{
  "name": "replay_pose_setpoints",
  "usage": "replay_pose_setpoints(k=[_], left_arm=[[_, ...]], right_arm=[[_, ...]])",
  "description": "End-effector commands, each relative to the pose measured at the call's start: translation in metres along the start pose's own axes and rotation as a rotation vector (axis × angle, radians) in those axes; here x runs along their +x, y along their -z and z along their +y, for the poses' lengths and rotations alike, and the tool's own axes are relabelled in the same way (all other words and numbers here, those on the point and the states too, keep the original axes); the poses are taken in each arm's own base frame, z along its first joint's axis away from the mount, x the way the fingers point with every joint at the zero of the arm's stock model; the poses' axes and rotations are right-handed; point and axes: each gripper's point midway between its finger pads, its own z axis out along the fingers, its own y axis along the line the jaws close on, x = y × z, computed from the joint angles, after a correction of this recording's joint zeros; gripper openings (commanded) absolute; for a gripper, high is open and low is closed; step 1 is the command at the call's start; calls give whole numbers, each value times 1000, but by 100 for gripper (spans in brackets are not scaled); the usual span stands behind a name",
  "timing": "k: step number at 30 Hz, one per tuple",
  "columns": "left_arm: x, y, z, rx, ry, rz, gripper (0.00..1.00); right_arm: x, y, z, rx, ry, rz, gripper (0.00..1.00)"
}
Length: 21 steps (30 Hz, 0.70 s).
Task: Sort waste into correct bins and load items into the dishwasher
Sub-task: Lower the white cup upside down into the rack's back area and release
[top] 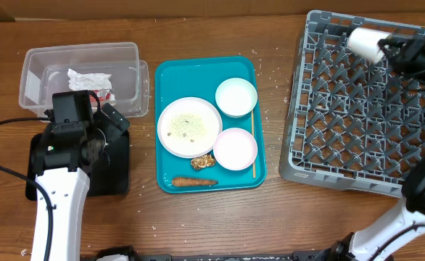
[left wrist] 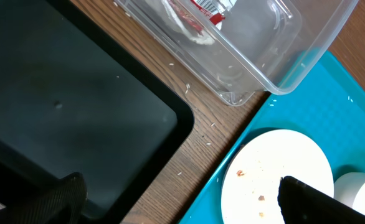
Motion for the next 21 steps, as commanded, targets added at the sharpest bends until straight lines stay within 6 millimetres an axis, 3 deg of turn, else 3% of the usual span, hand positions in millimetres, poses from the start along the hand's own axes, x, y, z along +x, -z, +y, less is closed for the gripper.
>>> replay_pose_setpoints(k=[1, 5, 14, 21], left_arm=[[-4, 3, -2, 10, 11, -12, 100], [-4, 3, -2, 10, 10, -11, 100], [-4, 3, -2, 10, 11, -11, 100], [-4, 3, -2, 10, 10, -11, 100]], right_arm=[[15, -8, -21, -65, -128, 46, 4], [18, -8, -37, -50, -162, 46, 4], [4, 26, -64, 9, -213, -28, 4], [8, 30, -75, 24, -250, -29, 4]])
